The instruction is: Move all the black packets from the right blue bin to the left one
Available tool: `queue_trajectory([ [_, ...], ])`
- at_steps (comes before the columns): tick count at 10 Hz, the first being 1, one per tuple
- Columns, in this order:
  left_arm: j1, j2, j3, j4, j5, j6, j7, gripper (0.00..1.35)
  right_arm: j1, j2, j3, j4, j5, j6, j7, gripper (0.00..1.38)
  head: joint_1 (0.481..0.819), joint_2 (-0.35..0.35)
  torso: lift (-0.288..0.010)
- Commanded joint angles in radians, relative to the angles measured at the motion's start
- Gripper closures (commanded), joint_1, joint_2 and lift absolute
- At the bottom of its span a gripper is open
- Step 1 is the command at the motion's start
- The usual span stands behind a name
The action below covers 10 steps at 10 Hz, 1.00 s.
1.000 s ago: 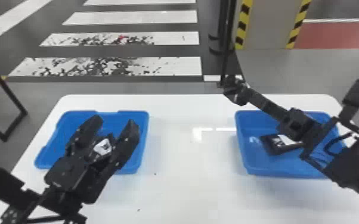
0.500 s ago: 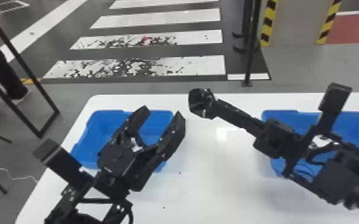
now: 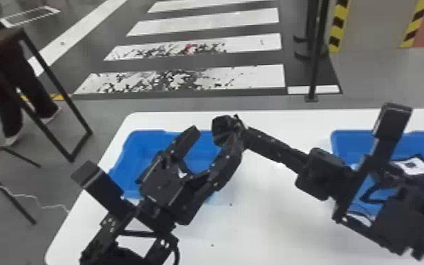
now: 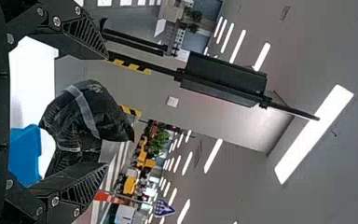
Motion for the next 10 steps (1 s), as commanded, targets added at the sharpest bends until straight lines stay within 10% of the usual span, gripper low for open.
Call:
queue_trajectory([
  [1,0.002,-0.002,0.006,0.0,0.005,-0.003,0.001,0.24,-0.008,-0.003,0.032,0.003,-0.014,0.0,-0.001,1.16,0.695,0.249,-0.14],
  [2,0.005,-0.002,0.008,0.0,-0.007,-0.023,0.001,0.38,-0.008,-0.005,0.042,0.006,-0.022,0.0,-0.002,1.16,0.695,0.264,-0.14],
  [3,0.015,-0.002,0.01,-0.015,-0.047,-0.035,0.021,0.98,-0.008,-0.006,0.046,0.008,-0.026,0.0,-0.002,1.16,0.695,0.277,-0.14],
  [4,0.037,0.0,0.01,-0.054,-0.063,-0.02,0.059,1.22,-0.008,-0.006,0.046,0.008,-0.026,0.0,-0.002,1.16,0.695,0.289,-0.14],
  [9,0.039,0.002,0.016,-0.081,-0.107,0.004,0.061,1.21,-0.05,-0.003,0.06,0.055,-0.042,-0.059,-0.002,1.15,0.695,0.294,-0.14],
  [10,0.039,0.0,0.022,-0.083,-0.109,0.004,0.061,1.21,-0.05,-0.003,0.066,0.067,-0.06,-0.076,0.001,0.98,0.695,0.293,-0.14],
])
